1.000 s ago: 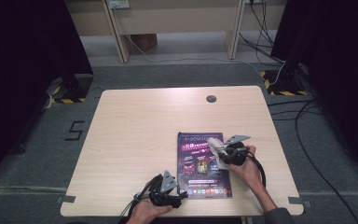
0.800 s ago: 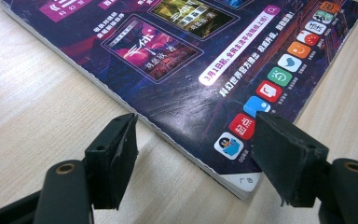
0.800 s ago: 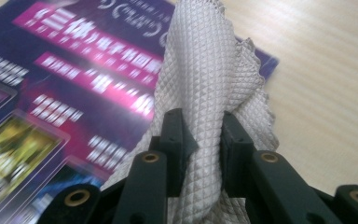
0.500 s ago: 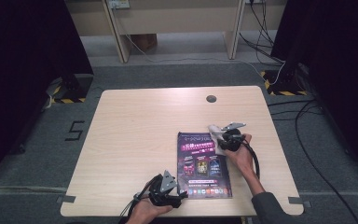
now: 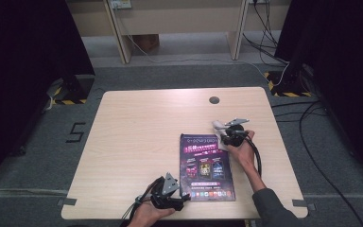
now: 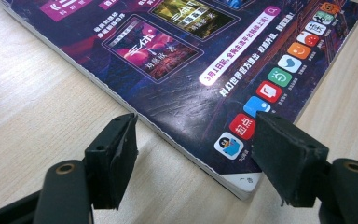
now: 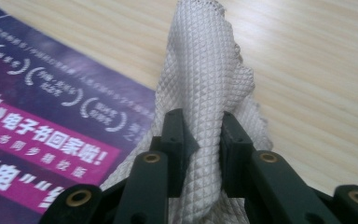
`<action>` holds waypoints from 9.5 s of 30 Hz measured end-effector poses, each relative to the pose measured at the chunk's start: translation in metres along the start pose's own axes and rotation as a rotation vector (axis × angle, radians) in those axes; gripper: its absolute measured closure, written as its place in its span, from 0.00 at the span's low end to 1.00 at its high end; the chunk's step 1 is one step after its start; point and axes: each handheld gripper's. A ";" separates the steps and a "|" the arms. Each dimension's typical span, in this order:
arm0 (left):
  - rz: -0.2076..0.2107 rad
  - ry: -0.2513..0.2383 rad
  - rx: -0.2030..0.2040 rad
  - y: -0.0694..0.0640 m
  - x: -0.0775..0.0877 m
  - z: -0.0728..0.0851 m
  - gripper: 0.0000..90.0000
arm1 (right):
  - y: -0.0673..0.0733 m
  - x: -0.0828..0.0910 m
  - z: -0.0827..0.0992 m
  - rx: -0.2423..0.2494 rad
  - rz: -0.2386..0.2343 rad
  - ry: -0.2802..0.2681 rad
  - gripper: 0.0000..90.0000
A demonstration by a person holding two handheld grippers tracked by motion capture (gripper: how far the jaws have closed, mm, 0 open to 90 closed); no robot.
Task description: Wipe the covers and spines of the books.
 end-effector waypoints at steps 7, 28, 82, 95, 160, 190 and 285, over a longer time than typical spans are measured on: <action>0.002 0.002 -0.003 0.001 0.000 0.000 0.33 | -0.012 0.018 0.003 -0.030 0.017 -0.042 0.85; 0.002 -0.011 -0.006 0.000 0.000 0.001 0.33 | -0.051 0.065 0.053 -0.087 0.040 -0.029 0.85; -0.019 -0.044 0.113 0.042 -0.009 -0.018 0.25 | 0.013 0.040 0.057 -0.060 -0.267 0.027 0.27; 0.018 -0.016 0.114 0.038 -0.027 -0.027 0.25 | 0.017 0.031 0.060 -0.106 -0.302 0.018 0.31; 0.051 0.040 0.148 0.021 -0.010 -0.011 0.28 | 0.040 0.045 0.063 -0.216 -0.517 -0.064 0.74; 0.014 0.020 0.153 0.035 0.009 0.002 0.31 | 0.052 0.054 -0.003 0.183 -0.276 0.066 0.94; -0.011 0.002 0.226 0.049 0.014 0.013 0.29 | 0.137 0.046 -0.018 0.477 -0.223 0.190 0.80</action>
Point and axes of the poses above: each handheld gripper's, and its own axes: x roughly backward along the jaws, z roughly out of its underside, y roughly to its left, and after that the axes turned 10 degrees about y, right-handed
